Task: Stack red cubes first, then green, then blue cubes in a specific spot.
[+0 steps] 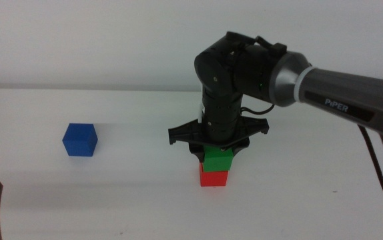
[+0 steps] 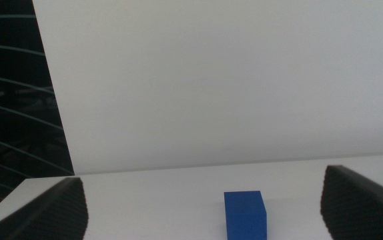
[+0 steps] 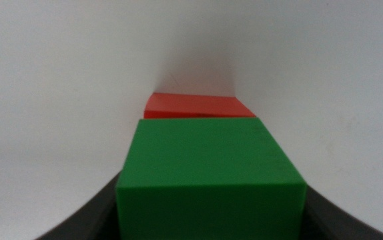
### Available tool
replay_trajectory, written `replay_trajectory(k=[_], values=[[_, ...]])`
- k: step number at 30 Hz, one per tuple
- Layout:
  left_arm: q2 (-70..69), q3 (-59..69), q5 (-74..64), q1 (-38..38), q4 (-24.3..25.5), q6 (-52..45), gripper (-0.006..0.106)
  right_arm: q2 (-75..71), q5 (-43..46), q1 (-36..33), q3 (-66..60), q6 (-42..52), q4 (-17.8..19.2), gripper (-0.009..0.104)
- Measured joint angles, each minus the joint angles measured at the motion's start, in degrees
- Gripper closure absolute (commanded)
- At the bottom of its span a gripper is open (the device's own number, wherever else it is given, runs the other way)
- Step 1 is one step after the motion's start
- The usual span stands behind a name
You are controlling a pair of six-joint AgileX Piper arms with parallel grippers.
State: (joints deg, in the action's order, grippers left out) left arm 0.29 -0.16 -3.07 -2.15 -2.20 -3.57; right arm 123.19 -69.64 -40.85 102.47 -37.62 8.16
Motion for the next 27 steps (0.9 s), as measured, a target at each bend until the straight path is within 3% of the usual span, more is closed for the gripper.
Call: replay_trajectory(k=[8, 9, 14, 21, 27], values=[[0.0, 0.0, 0.0, 0.0, 0.0, 0.0, 0.007, 0.6, 0.0, 0.0, 0.0, -1.2, 0.0, 0.076], [0.0, 0.0, 0.0, 0.0, 0.0, 0.0, 0.007, 0.7, 0.0, 0.0, 0.0, -1.2, 0.0, 0.036], [0.0, 0.0, 0.0, 0.0, 0.0, 0.0, 0.007, 1.1, 1.4, 0.0, 0.0, -1.3, -1.2, 0.011], [0.0, 0.0, 0.0, 0.0, 0.0, 0.0, 0.007, -4.3, 2.0, 0.1, 1.7, 2.1, -2.8, 0.01], [0.0, 0.0, 0.0, 0.0, 0.0, 0.0, 0.007, -23.9, 4.5, 2.8, -3.3, 19.4, -3.7, 0.01]])
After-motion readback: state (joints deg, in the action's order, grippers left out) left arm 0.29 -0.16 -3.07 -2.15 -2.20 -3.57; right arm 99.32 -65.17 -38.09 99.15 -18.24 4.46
